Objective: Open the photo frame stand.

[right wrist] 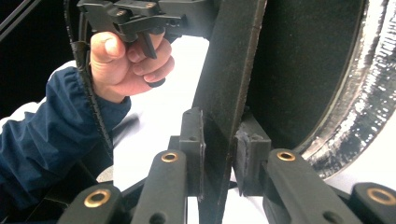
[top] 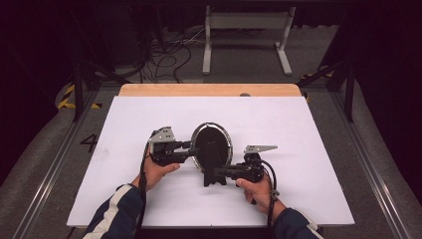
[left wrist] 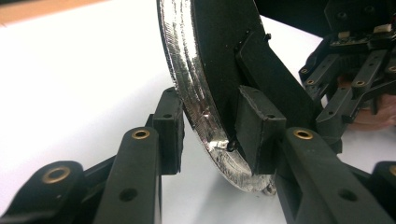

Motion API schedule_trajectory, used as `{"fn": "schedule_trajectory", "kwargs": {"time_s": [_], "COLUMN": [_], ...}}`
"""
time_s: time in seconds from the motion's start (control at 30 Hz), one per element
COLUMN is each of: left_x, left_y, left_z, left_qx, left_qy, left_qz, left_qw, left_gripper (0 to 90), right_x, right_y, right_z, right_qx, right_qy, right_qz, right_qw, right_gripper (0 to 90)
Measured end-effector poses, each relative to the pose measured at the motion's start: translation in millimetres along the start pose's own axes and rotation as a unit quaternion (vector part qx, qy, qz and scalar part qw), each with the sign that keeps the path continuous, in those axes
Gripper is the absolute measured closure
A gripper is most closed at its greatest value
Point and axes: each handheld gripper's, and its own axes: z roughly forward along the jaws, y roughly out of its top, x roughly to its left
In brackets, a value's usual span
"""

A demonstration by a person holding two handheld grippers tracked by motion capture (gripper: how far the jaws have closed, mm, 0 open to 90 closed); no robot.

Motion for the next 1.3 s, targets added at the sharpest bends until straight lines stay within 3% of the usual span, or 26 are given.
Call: {"fn": "schedule_trajectory", "kwargs": {"time_s": [0.1, 0.17, 0.23, 0.33, 0.43, 0.67, 0.7, 0.8, 0.87, 0.97, 1.13, 1.3], "left_x": [-4.1, -10.5, -12.7, -10.1, -7.7, -8.1, -9.3, -12.6, -12.7, -16.0, -21.5, -26.3], "left_y": [2.2, 5.8, 6.4, 3.4, -3.3, -7.0, -8.0, -10.6, -11.1, -9.9, -6.9, -4.7], "left_z": [-1.6, -5.0, -6.0, -8.3, -3.4, 3.6, 5.9, 11.4, 12.9, 13.6, 13.3, 14.4], "left_qx": [-0.003, -0.005, -0.007, -0.021, -0.019, 0.004, 0.019, 0.035, 0.035, 0.037, 0.035, 0.029], "left_qy": [0.007, 0.014, 0.012, -0.022, -0.055, -0.058, -0.056, -0.047, -0.052, -0.041, -0.008, 0.030], "left_qz": [0.014, 0.040, 0.046, 0.033, 0.009, 0.010, 0.017, 0.033, 0.029, 0.038, 0.063, 0.092], "left_qw": [0.9999, 0.9991, 0.9988, 0.9990, 0.9982, 0.9983, 0.9981, 0.9978, 0.9976, 0.9977, 0.9974, 0.9949], "left_gripper": [66.1, 67.6, 68.2, 71.5, 65.6, 64.8, 65.5, 67.5, 67.5, 67.2, 67.0, 67.5], "right_x": [-0.8, -0.8, -0.5, 1.0, 3.7, 3.2, 3.5, 3.8, 4.0, 3.1, 4.9, 7.5], "right_y": [0.0, 0.4, 0.4, 0.0, 0.5, -0.1, -0.1, 0.1, 0.4, 0.6, 1.9, 3.9], "right_z": [-1.0, -1.8, -2.1, -1.3, -0.7, -0.6, -0.4, -0.4, -1.7, -2.8, -4.3, -5.7], "right_qx": [0.003, 0.008, 0.008, 0.020, 0.021, 0.022, 0.022, 0.022, 0.025, 0.025, 0.021, 0.017], "right_qy": [-0.004, -0.009, -0.010, -0.021, -0.027, -0.036, -0.038, -0.039, -0.046, -0.050, -0.053, -0.058], "right_qz": [0.002, -0.001, 0.000, -0.012, -0.021, -0.025, -0.027, -0.030, -0.033, -0.031, -0.037, -0.045], "right_qw": [1.0000, 0.9999, 0.9999, 0.9995, 0.9992, 0.9988, 0.9987, 0.9985, 0.9981, 0.9979, 0.9977, 0.9972], "right_gripper": [75.3, 75.0, 75.0, 75.1, 75.1, 75.0, 75.0, 74.7, 74.2, 73.3, 73.1, 73.0]}}
